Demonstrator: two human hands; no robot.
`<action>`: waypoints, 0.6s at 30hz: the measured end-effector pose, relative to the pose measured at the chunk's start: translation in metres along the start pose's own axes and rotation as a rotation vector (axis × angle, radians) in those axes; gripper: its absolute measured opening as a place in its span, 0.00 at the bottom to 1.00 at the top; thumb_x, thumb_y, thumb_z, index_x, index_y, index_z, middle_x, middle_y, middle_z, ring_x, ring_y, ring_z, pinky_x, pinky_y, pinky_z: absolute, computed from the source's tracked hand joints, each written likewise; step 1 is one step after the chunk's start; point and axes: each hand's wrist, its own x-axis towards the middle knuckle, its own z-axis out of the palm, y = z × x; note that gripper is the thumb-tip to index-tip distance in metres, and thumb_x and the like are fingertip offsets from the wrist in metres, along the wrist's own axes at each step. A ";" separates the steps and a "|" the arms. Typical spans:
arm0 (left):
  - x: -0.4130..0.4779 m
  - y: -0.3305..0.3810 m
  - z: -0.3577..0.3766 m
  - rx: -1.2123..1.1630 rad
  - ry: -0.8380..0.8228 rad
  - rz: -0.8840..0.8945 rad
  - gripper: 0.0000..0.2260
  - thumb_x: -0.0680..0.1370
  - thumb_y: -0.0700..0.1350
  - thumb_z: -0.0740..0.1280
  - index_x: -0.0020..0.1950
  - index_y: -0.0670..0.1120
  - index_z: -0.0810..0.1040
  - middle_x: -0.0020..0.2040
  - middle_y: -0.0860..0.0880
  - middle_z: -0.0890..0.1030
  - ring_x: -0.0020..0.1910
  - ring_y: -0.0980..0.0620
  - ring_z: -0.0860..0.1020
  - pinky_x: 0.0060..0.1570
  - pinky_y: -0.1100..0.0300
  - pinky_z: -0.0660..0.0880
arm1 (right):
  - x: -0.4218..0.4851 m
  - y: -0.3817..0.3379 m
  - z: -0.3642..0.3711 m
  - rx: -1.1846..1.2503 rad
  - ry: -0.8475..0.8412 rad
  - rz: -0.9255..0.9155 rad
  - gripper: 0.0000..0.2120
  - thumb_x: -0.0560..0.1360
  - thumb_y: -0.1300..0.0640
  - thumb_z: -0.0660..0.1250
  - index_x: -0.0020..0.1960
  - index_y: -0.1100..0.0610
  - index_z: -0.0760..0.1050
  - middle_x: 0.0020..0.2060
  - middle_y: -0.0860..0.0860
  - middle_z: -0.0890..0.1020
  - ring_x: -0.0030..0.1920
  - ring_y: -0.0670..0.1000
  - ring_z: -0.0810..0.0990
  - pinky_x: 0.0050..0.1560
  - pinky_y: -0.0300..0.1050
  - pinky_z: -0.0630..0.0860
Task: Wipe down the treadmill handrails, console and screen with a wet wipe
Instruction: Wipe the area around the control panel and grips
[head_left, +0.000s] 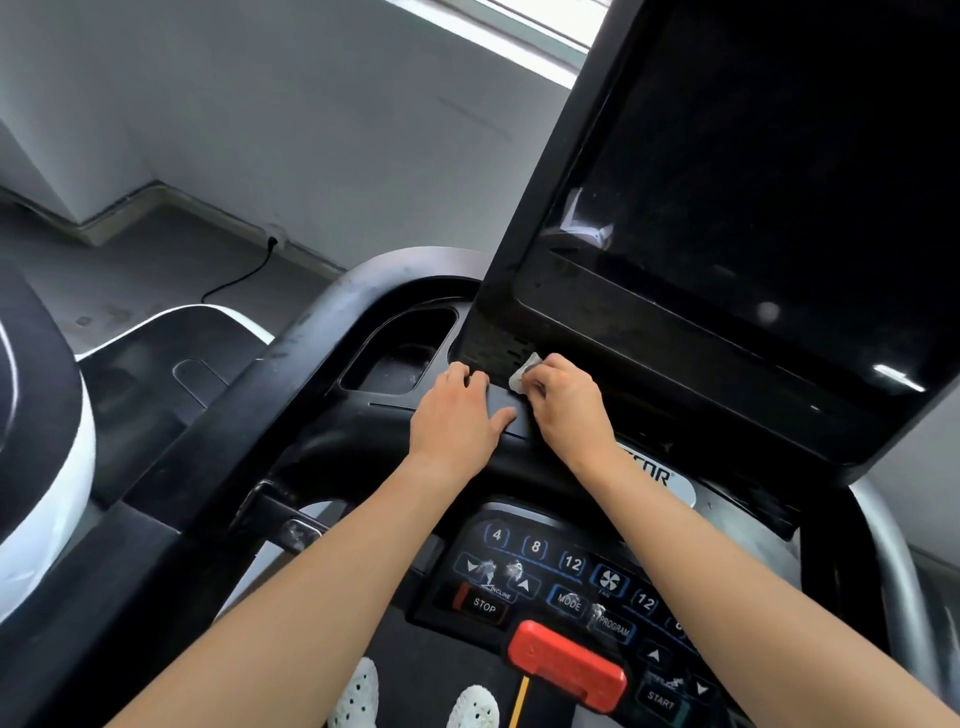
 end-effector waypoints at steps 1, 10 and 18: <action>0.000 -0.001 0.000 -0.007 0.001 0.000 0.28 0.81 0.64 0.63 0.73 0.46 0.71 0.69 0.47 0.70 0.67 0.48 0.71 0.60 0.54 0.73 | 0.002 -0.002 0.003 0.001 -0.001 -0.018 0.06 0.79 0.62 0.69 0.47 0.61 0.85 0.42 0.52 0.79 0.42 0.54 0.80 0.47 0.52 0.78; 0.010 -0.033 -0.004 -0.051 0.041 -0.029 0.28 0.79 0.65 0.67 0.64 0.41 0.74 0.61 0.46 0.73 0.60 0.47 0.72 0.62 0.54 0.73 | 0.000 0.005 0.004 -0.019 0.028 -0.062 0.03 0.77 0.63 0.71 0.45 0.60 0.83 0.41 0.52 0.78 0.40 0.56 0.80 0.43 0.49 0.78; 0.010 -0.032 -0.006 -0.039 0.013 -0.055 0.25 0.79 0.60 0.69 0.64 0.41 0.72 0.60 0.46 0.72 0.58 0.48 0.74 0.58 0.55 0.74 | 0.040 -0.050 0.033 -0.031 -0.043 -0.198 0.07 0.71 0.68 0.71 0.45 0.57 0.82 0.38 0.52 0.78 0.38 0.55 0.77 0.38 0.52 0.77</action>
